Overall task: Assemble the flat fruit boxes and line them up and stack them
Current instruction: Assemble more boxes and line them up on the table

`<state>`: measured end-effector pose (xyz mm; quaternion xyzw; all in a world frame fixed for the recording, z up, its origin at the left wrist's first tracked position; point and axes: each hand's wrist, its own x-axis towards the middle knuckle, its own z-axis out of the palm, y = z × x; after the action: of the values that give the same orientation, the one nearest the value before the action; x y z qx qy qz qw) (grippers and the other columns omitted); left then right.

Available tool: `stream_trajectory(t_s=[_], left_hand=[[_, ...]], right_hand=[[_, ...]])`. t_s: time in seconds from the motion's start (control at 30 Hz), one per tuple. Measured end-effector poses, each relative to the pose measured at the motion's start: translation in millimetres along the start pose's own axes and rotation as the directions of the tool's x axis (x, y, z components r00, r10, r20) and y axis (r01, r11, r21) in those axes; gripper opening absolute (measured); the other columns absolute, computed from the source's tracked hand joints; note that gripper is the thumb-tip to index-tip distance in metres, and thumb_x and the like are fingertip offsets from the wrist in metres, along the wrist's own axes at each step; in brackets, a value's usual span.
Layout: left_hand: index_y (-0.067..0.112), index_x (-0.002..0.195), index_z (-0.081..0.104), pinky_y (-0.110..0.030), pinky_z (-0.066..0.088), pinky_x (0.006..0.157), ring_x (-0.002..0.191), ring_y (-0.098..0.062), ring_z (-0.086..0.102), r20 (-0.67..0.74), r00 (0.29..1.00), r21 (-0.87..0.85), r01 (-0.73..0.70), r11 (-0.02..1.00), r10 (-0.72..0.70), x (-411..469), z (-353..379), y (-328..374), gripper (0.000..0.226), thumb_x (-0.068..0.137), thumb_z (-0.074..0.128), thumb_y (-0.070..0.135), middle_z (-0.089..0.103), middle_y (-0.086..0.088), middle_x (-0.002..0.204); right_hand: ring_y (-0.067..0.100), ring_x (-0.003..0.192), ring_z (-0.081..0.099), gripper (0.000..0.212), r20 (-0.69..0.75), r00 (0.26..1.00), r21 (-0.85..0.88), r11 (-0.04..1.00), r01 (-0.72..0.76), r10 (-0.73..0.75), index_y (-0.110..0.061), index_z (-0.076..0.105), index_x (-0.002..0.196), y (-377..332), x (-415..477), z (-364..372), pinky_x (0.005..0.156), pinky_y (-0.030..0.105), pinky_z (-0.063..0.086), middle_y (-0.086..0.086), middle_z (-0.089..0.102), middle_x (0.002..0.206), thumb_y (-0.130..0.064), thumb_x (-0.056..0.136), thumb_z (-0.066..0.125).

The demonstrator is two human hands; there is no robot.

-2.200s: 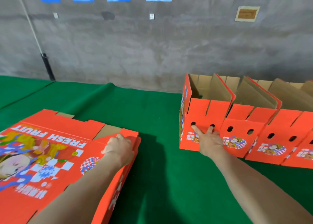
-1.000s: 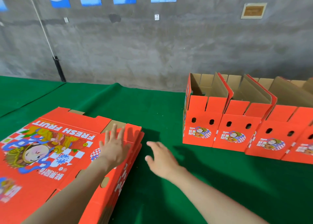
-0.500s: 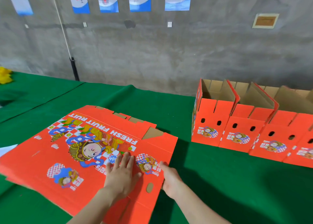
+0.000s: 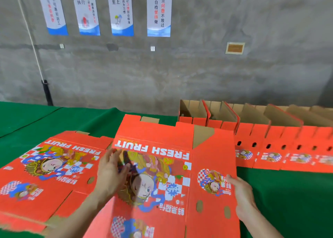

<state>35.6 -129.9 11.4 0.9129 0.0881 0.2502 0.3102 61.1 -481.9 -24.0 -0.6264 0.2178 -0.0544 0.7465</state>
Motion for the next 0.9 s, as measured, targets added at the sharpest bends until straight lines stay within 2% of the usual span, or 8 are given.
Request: stream_trajectory(t_s=[0.1,0.17,0.27,0.4,0.47,0.57,0.7,0.9], left_hand=[[-0.008,0.131,0.047,-0.044,0.029,0.108,0.126,-0.039,0.042,-0.073,0.997,-0.111,0.000,0.994,-0.009,15.6,1.4,28.3,0.061,0.079,0.074,0.009,0.047,-0.028,0.133],[0.001,0.116,0.055,-0.045,0.045,0.092,0.098,-0.030,0.058,-0.040,0.996,-0.354,0.060,0.933,-0.079,22.5,-0.9,49.7,0.043,0.080,0.075,0.014,0.063,-0.015,0.105],[0.001,0.102,0.063,-0.030,0.053,0.061,0.066,-0.020,0.063,0.290,0.943,-0.712,0.328,0.621,-0.166,25.6,-5.3,62.5,0.033,0.076,0.074,0.018,0.069,-0.009,0.083],[-0.001,0.096,0.065,-0.032,0.053,0.058,0.065,-0.026,0.063,0.521,0.852,-0.743,0.487,0.459,-0.061,2.6,5.5,66.1,0.035,0.069,0.070,0.022,0.066,-0.019,0.084],[0.007,0.079,0.073,-0.033,0.057,0.054,0.061,-0.025,0.069,0.523,0.852,-0.788,0.484,0.381,-0.001,-14.6,13.1,73.9,0.016,0.072,0.067,0.021,0.073,-0.015,0.080],[0.012,0.075,0.076,-0.033,0.057,0.056,0.063,-0.026,0.071,0.494,0.864,-0.820,0.429,0.379,0.090,-33.5,22.1,86.5,0.012,0.074,0.066,0.019,0.073,-0.017,0.080],[0.011,0.080,0.075,-0.032,0.057,0.056,0.065,-0.024,0.071,0.415,0.899,-0.870,0.346,0.351,0.141,-46.3,22.9,99.1,0.013,0.076,0.066,0.019,0.073,-0.015,0.083],[0.013,0.084,0.076,-0.032,0.058,0.060,0.071,-0.024,0.072,0.368,0.900,-0.905,0.290,0.312,0.233,-59.8,11.1,105.8,0.018,0.079,0.059,0.015,0.074,-0.012,0.086]], right_hand=[[0.025,0.071,0.068,0.019,0.015,0.996,0.027,0.996,0.084,-0.085,-0.002,0.066,0.105,-16.5,-11.4,-45.9,0.074,0.037,0.049,0.013,0.073,0.083,-0.006,0.088,0.060],[0.029,0.101,0.065,0.039,-0.001,0.994,0.020,0.994,0.109,-0.109,0.002,0.059,0.121,-21.4,-19.6,-70.6,0.095,0.047,0.046,0.019,0.067,0.112,-0.014,0.086,0.063],[0.030,0.129,0.046,0.064,-0.032,0.983,-0.022,0.984,0.178,-0.179,0.001,0.047,0.136,-21.6,-28.5,-103.1,0.112,0.048,0.029,0.014,0.052,0.136,-0.028,0.082,0.067],[0.021,0.081,0.059,0.012,-0.073,0.960,-0.164,0.953,0.256,-0.271,-0.012,0.068,0.082,-23.8,-50.9,-133.7,0.080,0.031,0.050,0.000,0.068,0.080,-0.024,0.084,0.066],[0.024,0.080,0.059,0.003,-0.066,0.921,-0.346,0.875,0.339,-0.383,-0.014,0.066,0.085,-25.9,-59.7,-142.0,0.078,0.031,0.051,0.008,0.070,0.087,-0.016,0.083,0.066],[0.031,0.125,0.044,0.049,-0.145,0.759,-0.622,0.655,0.429,-0.635,0.001,0.052,0.129,-34.3,-66.1,-140.5,0.110,0.042,0.031,0.020,0.051,0.132,0.003,0.082,0.065],[0.004,0.078,0.051,0.039,0.112,0.517,-0.624,0.344,0.702,-0.849,-0.006,0.059,0.118,-61.1,-88.2,-114.5,0.078,0.011,0.039,0.004,0.059,0.102,0.002,0.081,0.069],[0.008,0.068,0.055,0.026,0.300,0.798,-0.641,0.509,0.574,-0.522,-0.018,0.055,0.109,-84.8,-93.2,-91.4,0.072,0.026,0.045,-0.001,0.061,0.082,-0.028,0.088,0.065]])
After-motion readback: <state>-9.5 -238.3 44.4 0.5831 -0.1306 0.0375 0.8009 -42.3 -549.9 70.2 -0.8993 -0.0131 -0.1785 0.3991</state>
